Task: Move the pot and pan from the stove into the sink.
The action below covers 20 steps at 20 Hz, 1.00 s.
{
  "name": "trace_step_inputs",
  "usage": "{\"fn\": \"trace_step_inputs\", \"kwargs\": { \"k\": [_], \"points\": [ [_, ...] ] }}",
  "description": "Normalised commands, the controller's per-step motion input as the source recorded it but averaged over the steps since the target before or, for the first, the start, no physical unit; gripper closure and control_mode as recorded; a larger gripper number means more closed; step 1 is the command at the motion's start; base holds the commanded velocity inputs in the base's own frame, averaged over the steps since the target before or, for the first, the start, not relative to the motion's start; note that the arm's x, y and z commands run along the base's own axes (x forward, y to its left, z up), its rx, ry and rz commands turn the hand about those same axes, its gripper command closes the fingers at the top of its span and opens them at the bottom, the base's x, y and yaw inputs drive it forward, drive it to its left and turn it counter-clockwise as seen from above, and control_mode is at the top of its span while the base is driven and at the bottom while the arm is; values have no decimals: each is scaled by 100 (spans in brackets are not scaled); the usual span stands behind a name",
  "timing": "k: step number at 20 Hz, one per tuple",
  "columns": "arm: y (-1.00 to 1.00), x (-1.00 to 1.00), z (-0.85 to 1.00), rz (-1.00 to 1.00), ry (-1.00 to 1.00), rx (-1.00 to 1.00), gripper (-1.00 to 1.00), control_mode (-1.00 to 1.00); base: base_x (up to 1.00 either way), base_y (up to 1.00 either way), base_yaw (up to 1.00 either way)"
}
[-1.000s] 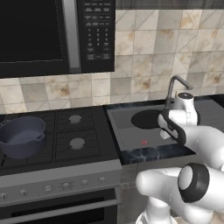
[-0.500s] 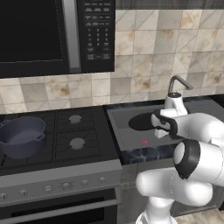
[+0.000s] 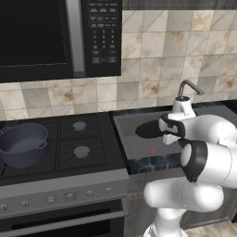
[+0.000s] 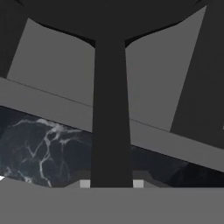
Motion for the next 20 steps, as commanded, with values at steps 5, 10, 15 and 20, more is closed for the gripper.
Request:
{"fn": "trace_step_inputs", "kwargs": {
  "k": [5,10,15,20],
  "points": [
    [-13,0,-6,11,0,0,100,-100,0,0,0],
    [-11,0,-8,11,0,0,100,-100,0,0,0],
    [0,0,0,0,0,0,100,-100,0,0,0],
    [0,7,-1,0,0,-1,100,-100,0,0,0]
  ]
}}
